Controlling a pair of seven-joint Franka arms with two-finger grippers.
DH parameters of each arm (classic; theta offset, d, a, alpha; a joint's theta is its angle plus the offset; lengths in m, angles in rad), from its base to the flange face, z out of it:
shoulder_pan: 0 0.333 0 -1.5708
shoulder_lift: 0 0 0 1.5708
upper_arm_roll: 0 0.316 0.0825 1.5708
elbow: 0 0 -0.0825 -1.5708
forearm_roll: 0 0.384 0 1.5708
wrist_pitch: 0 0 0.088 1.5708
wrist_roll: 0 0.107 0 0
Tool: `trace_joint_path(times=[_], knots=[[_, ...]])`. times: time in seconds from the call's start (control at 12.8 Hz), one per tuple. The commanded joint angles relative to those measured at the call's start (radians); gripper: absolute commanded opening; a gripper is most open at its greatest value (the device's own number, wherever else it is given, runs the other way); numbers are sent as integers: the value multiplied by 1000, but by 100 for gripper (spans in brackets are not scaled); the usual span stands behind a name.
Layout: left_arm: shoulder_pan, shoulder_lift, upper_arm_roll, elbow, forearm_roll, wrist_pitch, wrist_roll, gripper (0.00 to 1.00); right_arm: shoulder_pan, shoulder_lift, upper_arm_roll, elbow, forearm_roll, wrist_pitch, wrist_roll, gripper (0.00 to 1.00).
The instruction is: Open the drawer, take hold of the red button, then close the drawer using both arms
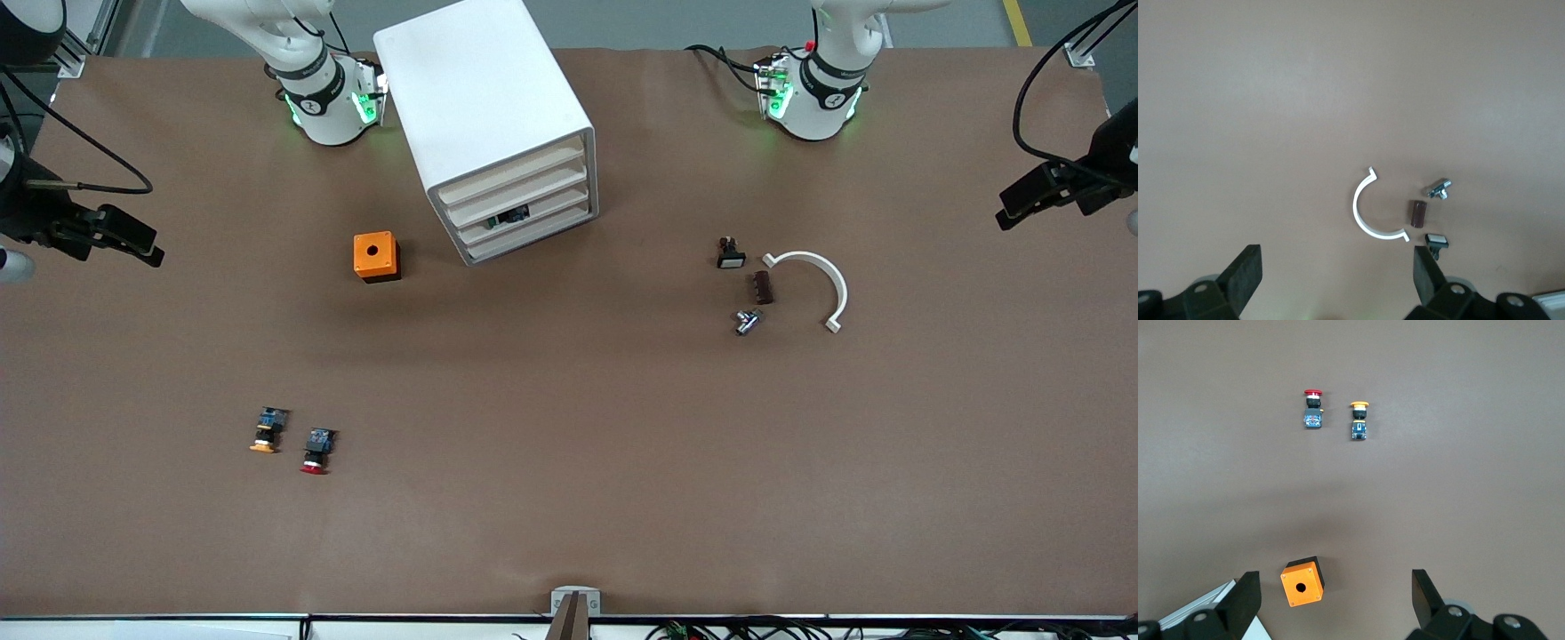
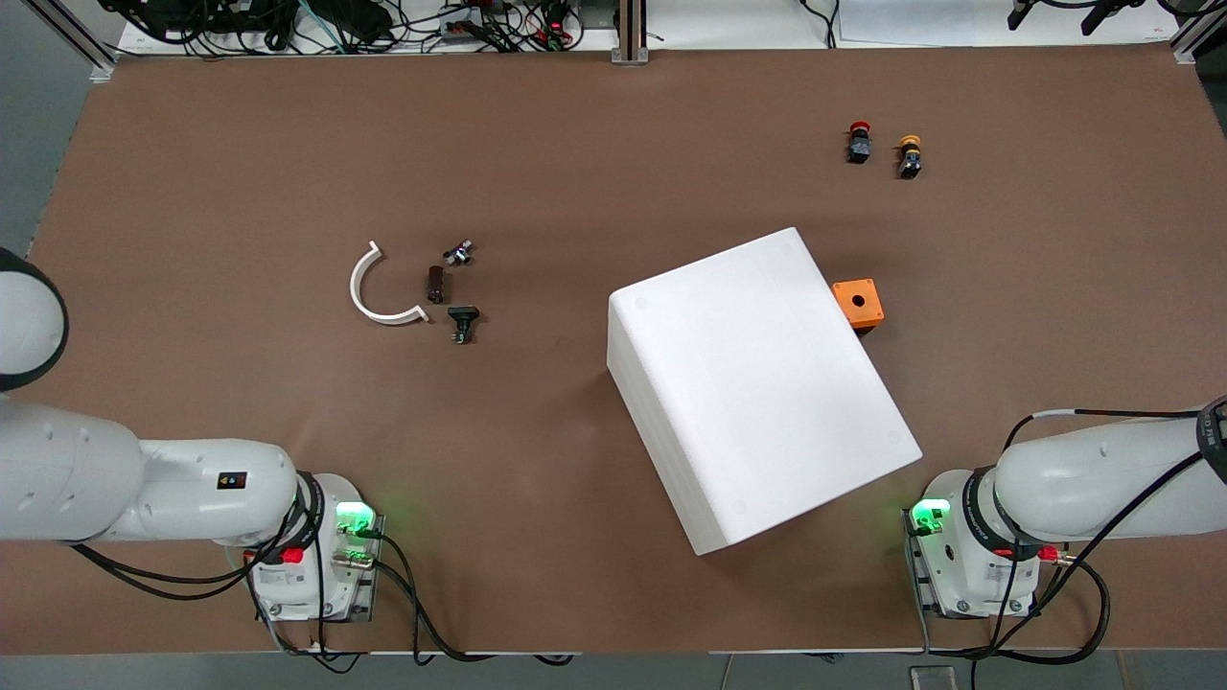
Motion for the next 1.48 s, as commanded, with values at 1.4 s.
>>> trace_joint_path(times=[1.4], knots=[[-10, -29, 13, -37, 16, 24, 172, 100, -2, -17, 6, -2, -25, -9, 17, 100]])
